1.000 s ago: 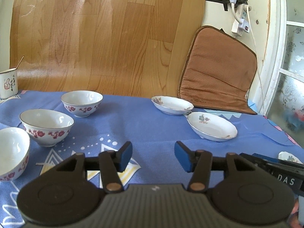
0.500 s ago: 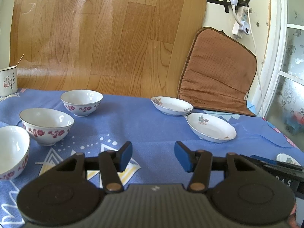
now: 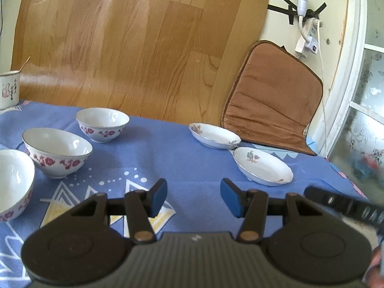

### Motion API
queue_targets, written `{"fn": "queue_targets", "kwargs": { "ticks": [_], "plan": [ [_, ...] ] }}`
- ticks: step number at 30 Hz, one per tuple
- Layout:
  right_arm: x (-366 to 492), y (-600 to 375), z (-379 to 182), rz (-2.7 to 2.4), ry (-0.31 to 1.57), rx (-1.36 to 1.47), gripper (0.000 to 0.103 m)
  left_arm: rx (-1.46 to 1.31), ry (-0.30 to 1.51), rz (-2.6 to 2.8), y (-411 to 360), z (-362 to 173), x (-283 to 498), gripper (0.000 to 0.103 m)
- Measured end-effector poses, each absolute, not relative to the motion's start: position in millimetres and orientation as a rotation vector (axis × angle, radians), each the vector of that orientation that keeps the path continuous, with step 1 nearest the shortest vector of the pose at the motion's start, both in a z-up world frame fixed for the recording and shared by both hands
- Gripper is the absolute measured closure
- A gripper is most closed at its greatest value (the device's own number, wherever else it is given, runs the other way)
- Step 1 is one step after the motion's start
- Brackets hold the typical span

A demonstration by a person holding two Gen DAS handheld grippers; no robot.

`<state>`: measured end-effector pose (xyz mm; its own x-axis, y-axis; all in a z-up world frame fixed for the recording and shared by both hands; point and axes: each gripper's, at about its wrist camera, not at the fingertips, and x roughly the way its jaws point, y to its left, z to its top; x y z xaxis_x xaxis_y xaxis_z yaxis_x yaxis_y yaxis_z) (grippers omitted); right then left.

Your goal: Organize plates and bowls

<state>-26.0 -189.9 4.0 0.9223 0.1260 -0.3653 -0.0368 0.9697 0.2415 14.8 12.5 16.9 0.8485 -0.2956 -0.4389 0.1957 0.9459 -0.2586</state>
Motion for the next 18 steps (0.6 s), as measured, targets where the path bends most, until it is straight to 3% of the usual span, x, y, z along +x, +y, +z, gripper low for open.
{"fn": "queue_targets", "kwargs": {
  "ticks": [8,18],
  "plan": [
    [30.9,-233.9,33.3,0.014,0.51,0.409,0.062,-0.224,0.502,-0.266,15.3,16.2,17.2,0.053],
    [102.1,-257.6,-9.5,-0.072,0.755,0.587,0.062,-0.23,0.506,-0.263,15.4,15.4,17.4,0.053]
  ]
}}
